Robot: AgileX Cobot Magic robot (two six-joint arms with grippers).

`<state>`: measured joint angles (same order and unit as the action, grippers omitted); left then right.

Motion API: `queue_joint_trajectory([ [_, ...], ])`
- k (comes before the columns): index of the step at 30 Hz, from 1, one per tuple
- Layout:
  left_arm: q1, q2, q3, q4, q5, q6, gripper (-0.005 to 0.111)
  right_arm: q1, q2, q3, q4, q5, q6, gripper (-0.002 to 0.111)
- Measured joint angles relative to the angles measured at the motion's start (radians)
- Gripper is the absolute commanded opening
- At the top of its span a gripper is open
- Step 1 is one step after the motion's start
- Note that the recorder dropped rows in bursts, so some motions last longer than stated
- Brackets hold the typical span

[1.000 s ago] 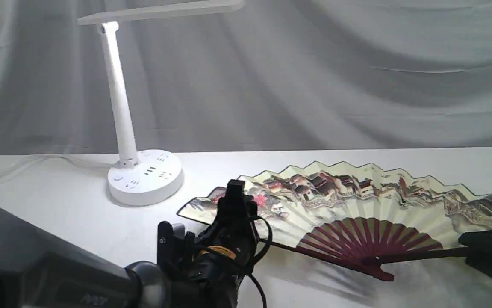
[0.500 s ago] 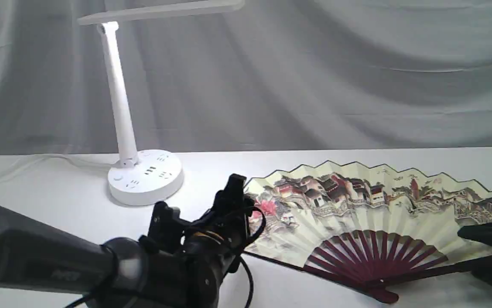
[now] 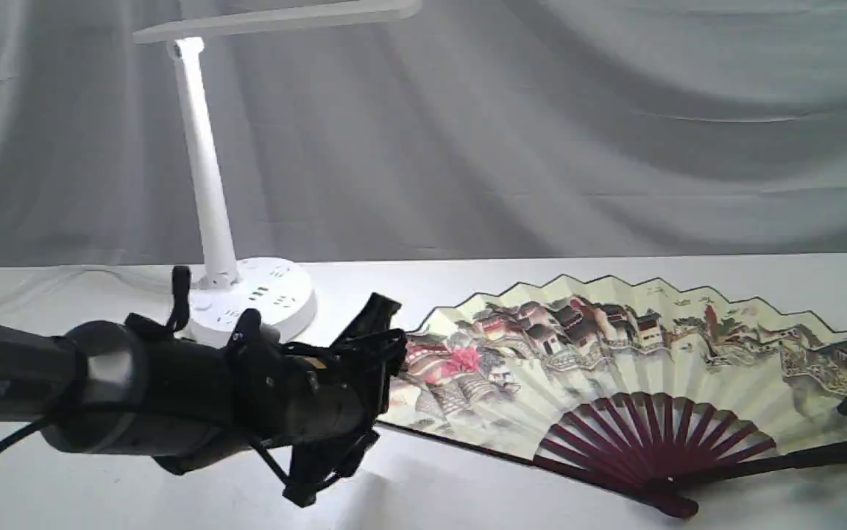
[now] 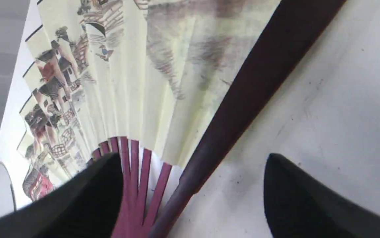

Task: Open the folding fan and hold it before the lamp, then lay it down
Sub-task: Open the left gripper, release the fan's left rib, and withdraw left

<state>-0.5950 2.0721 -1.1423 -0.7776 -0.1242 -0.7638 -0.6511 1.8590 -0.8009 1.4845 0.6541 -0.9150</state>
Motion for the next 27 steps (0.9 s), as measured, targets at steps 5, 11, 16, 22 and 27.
queue_joint_trajectory([
  [5, 0.034, -0.032, 0.0, 0.107, 0.149, 0.004, 0.061, 0.0, -0.063, 0.0, -0.122, 0.013, 0.093, 0.06],
  [11, 0.055, -0.053, 0.0, 0.194, 0.327, 0.031, 0.06, 0.005, -0.124, 0.0, -0.2, 0.081, 0.128, 0.058],
  [16, 0.078, -0.062, 0.0, 0.201, 0.507, 0.129, 0.045, 0.077, -0.183, 0.0, -0.248, 0.093, 0.133, 0.053],
  [22, 0.115, -0.104, 0.0, 0.203, 0.662, 0.33, 0.014, 0.209, -0.256, 0.0, -0.398, 0.093, 0.172, 0.049],
  [27, 0.136, -0.155, 0.0, 0.214, 0.736, 0.507, 0.0, 0.315, -0.312, 0.0, -0.674, 0.078, 0.325, 0.044],
])
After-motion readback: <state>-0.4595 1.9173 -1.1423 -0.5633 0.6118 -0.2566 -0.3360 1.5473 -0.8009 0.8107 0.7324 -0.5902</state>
